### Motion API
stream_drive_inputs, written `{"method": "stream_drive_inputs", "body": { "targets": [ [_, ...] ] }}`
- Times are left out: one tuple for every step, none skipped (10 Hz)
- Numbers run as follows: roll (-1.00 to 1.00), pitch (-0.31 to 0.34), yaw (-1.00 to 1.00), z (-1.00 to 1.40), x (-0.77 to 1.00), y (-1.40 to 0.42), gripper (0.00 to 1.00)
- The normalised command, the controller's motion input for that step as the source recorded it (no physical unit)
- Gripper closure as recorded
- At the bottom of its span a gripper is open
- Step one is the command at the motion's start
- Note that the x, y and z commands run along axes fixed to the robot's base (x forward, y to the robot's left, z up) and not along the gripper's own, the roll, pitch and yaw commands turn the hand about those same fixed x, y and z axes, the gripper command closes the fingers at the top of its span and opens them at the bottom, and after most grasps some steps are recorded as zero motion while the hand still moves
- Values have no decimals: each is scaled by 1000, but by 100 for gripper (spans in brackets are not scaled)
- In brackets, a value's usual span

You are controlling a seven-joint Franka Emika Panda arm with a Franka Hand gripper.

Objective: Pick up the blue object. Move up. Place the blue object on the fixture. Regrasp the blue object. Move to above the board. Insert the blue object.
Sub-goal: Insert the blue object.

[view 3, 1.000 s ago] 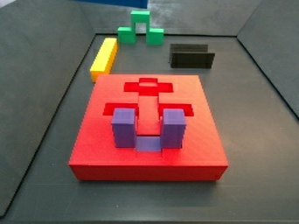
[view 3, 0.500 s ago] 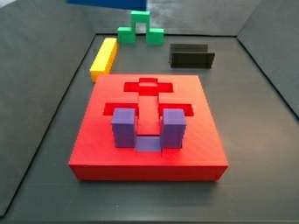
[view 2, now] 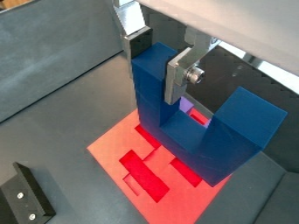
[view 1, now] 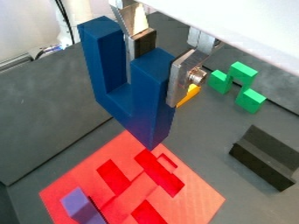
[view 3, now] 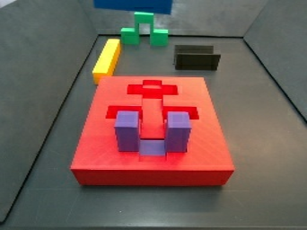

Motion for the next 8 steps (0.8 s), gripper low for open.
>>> {"method": "stream_drive_inputs", "body": {
  "targets": [
    [229, 27, 206, -531, 694, 37, 100],
    [229, 27, 191, -571, 734, 89, 100],
    [261, 0, 174, -603, 683, 120, 100],
    [277, 3, 0, -623, 386, 134, 100],
    [177, 6, -169, -591, 31, 117, 100],
    [100, 0, -206, -566, 0, 94, 100],
    [49, 0, -191, -523, 100, 163, 100],
    [0, -17, -137, -483, 80, 123, 100]
  ]
}}
